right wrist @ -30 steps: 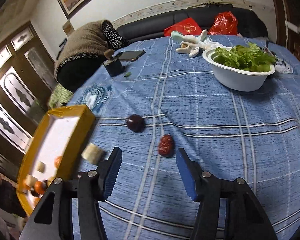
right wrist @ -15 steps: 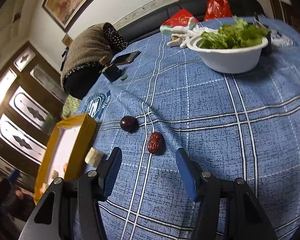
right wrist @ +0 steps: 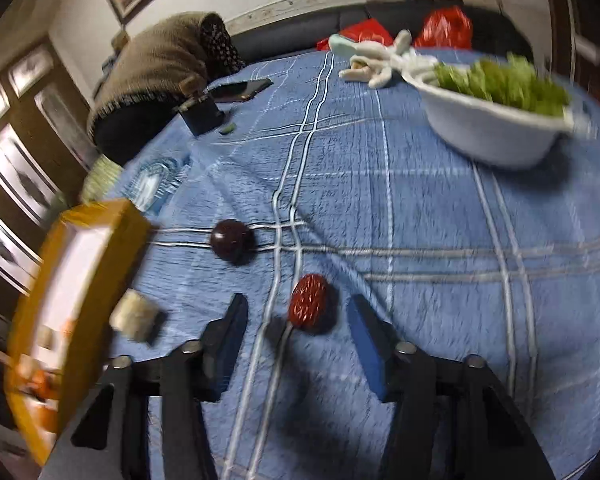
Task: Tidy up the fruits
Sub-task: 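Grasp the red date with the right tool while the left tool approaches the yam piece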
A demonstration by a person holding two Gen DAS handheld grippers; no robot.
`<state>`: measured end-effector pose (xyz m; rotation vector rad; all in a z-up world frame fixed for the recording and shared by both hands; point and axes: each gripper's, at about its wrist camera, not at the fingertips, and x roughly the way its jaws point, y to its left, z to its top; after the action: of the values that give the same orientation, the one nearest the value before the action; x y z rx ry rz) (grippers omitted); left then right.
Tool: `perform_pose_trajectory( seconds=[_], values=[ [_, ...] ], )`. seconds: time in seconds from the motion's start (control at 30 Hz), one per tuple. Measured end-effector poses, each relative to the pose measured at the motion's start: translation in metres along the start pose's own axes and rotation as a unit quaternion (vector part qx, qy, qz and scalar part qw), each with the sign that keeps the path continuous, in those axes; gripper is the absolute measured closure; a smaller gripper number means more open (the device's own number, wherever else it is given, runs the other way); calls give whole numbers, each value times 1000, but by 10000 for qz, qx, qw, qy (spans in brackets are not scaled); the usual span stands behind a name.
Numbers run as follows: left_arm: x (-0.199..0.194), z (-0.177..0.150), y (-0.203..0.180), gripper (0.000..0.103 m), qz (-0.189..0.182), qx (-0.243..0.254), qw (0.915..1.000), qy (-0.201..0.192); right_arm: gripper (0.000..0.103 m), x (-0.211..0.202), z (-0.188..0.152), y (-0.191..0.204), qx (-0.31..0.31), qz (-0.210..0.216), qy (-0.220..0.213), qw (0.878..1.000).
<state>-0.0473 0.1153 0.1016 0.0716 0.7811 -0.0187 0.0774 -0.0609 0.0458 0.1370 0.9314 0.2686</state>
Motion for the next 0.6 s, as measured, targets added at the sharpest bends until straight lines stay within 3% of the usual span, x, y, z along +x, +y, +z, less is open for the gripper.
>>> perform_pose_trajectory(
  seconds=[0.07,0.13,0.37,0.5,0.57,0.6],
  values=[
    [22,7,-6,30,-30,121,9995,282,80,3,1,2,-106,-145,-45,9998],
    [39,10,-6,39,-127,75,9984,545,80,2,1,-3,-19,-22,-32,10000],
    [86,14,-7,39,45,248,9942,1047,80,-7,1,-17,240,210,49,9995],
    [107,9,2,42,-75,82,9903,1383,80,-10,3,-21,427,525,109,9976],
    [107,7,2,72,-124,35,9897,1426,80,-15,5,-29,641,874,110,9941],
    [106,6,1,73,-101,45,9900,1408,80,-16,5,-30,706,1003,105,9924]
  ],
)
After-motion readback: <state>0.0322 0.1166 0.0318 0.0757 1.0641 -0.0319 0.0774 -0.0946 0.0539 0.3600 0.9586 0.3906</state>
